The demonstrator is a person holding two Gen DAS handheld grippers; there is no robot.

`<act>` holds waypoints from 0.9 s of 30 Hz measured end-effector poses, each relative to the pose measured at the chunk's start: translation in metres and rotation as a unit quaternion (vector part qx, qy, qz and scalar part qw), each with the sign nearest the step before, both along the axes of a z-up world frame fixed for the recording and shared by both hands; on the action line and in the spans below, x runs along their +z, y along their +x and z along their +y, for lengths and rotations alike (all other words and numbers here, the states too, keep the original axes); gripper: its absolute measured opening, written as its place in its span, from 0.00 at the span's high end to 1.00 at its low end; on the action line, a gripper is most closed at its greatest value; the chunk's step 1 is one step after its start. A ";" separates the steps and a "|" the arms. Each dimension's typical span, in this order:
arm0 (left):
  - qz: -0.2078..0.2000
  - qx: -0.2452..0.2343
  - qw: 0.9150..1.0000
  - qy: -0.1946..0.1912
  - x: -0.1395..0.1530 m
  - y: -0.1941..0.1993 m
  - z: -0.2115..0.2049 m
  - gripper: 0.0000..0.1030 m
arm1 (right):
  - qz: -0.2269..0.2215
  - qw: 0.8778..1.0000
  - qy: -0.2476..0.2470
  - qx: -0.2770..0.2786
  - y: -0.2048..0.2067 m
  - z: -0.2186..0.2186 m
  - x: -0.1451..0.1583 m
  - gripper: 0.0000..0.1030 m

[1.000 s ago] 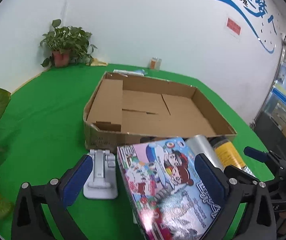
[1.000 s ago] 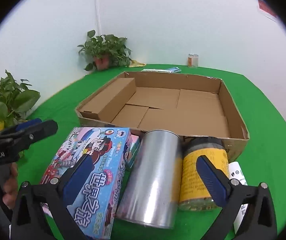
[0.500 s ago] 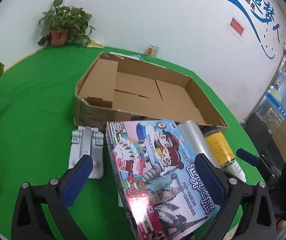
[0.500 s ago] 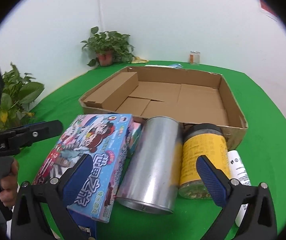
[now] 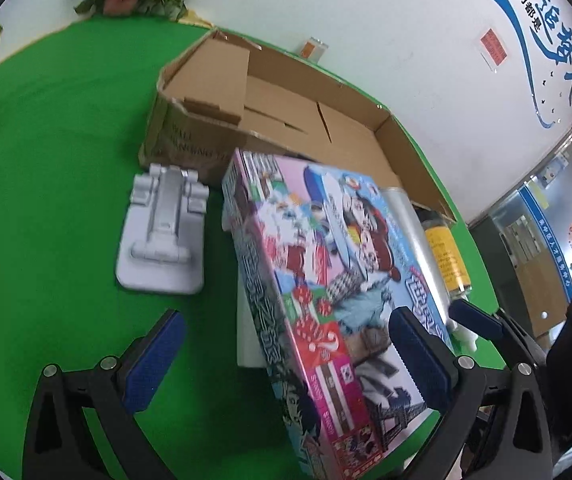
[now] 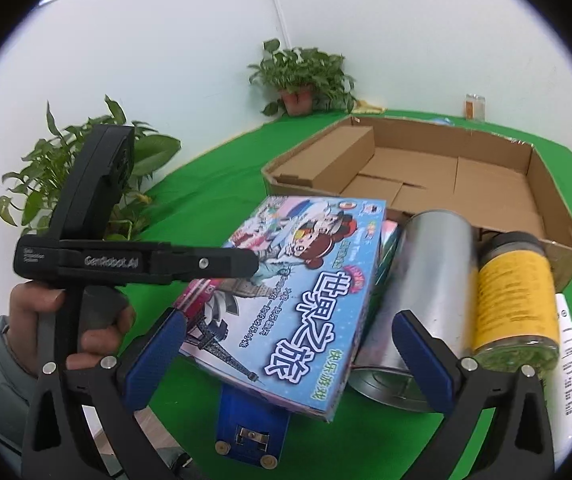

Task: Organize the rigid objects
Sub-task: 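Close the right tool on the game box edge and lift it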

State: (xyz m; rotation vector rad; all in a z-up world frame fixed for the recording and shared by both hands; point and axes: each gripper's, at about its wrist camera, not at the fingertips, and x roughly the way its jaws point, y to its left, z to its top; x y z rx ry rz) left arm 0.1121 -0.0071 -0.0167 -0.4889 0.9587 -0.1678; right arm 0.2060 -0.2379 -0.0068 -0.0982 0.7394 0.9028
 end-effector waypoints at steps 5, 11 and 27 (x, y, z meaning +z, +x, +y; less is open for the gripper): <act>0.004 -0.018 0.999 -0.032 -0.008 -0.001 0.004 0.02 | -0.004 0.999 -0.044 -0.021 0.005 0.015 -0.007 0.03; 0.014 -0.032 0.998 -0.043 -0.009 0.001 0.010 0.13 | 0.032 0.998 -0.059 0.017 -0.009 0.032 -0.014 0.03; 0.019 -0.034 0.999 -0.026 0.020 0.018 0.046 0.24 | 0.120 0.992 -0.047 -0.005 0.017 0.040 -0.018 0.05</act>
